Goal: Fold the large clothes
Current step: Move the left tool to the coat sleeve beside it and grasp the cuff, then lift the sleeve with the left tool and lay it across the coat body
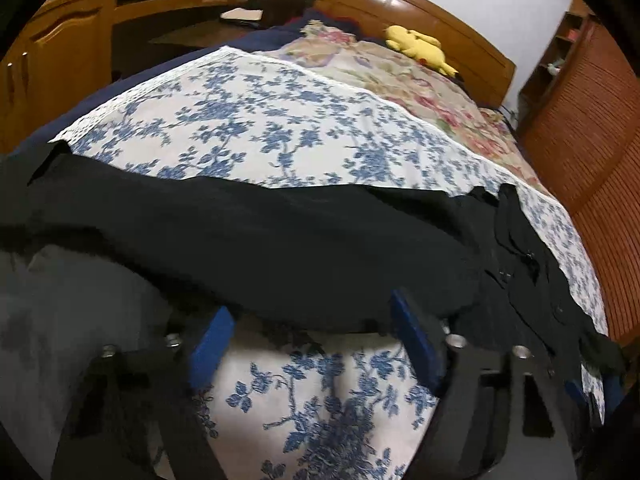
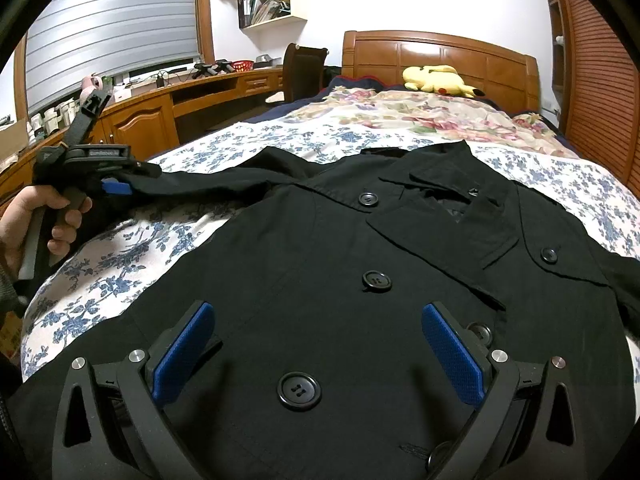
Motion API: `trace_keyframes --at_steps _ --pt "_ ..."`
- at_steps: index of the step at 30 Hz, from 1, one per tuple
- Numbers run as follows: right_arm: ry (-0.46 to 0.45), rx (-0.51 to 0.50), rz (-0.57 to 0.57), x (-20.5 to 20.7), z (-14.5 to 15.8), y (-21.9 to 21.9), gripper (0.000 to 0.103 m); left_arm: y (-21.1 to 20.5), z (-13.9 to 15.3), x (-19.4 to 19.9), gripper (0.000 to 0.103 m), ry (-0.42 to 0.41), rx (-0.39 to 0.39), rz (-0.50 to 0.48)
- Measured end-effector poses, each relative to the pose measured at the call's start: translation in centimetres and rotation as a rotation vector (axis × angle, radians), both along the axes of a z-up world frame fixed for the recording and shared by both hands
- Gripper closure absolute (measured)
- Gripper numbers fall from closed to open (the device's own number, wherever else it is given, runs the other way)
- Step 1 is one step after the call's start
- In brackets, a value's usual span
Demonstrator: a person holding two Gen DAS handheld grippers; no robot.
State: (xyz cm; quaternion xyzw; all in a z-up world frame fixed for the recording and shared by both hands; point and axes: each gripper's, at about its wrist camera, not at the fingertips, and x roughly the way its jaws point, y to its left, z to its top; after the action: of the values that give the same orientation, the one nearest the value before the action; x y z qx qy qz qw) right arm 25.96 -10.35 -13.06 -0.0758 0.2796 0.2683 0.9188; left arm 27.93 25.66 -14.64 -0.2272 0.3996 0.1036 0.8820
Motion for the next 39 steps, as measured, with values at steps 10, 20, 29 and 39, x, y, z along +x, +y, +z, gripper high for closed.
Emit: trace_keyframes --at_steps 10,20,29,39 --pt "-0.001 -0.004 0.002 0.1 -0.1 0.0 0.0 0.7 -0.8 0.8 0.081 0.029 0.035 0.031" --pt "-0.007 0.004 0.006 -0.1 -0.1 -0.2 0.0 -2.8 3.0 2.0 0.102 -0.042 0.194 -0.035" --pt "0.011 0.035 -0.013 -0.4 1.1 -3.0 0.0 -13.9 9.5 2.0 0.102 -0.127 0.308 -0.247" --pt "0.01 0.077 -0.102 -0.9 1.2 -8.1 0.0 -22.7 10.7 1.7 0.101 -0.135 0.33 -0.422"
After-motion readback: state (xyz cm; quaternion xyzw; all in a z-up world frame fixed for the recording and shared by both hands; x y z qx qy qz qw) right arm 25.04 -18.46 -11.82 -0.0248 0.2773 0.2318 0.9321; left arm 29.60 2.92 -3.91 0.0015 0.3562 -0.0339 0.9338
